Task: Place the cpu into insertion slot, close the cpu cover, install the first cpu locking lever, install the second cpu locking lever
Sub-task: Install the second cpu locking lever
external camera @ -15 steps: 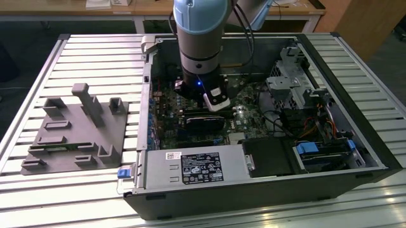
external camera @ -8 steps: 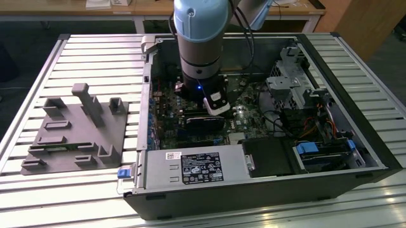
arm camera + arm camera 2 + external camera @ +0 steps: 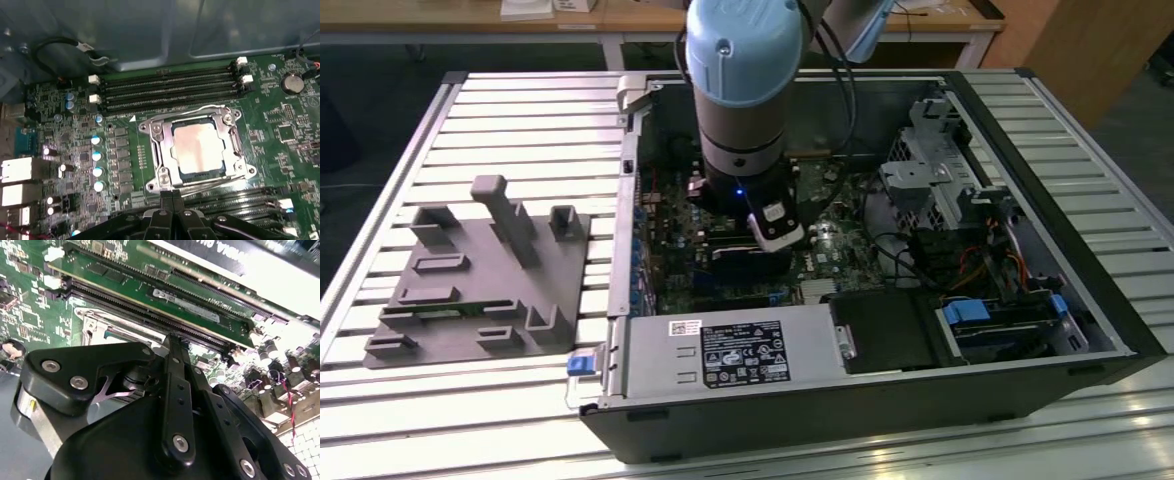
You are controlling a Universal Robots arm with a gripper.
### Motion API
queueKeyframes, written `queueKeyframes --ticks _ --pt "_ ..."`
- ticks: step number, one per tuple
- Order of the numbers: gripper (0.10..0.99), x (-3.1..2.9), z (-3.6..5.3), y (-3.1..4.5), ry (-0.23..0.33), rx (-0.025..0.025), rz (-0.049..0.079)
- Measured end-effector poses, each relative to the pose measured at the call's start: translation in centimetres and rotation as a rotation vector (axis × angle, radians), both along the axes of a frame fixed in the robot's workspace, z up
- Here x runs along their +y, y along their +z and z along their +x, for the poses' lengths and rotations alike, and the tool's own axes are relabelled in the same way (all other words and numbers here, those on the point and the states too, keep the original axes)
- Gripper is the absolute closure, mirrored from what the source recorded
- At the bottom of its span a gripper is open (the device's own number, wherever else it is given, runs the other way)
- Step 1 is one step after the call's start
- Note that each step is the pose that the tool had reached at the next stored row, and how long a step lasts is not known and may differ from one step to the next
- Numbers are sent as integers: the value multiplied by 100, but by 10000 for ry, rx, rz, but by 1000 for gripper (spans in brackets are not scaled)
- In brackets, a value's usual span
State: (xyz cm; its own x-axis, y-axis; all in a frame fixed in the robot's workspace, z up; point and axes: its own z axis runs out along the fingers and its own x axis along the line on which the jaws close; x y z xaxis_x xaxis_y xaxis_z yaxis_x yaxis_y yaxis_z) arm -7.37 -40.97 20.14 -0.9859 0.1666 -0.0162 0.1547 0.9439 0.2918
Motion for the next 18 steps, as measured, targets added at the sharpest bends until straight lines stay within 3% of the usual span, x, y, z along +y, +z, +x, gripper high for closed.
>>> queueKeyframes --ticks 9,18 --pt "980 -42 -26 -53 1 0 266" --pt "980 -54 -110 -85 1 0 526"
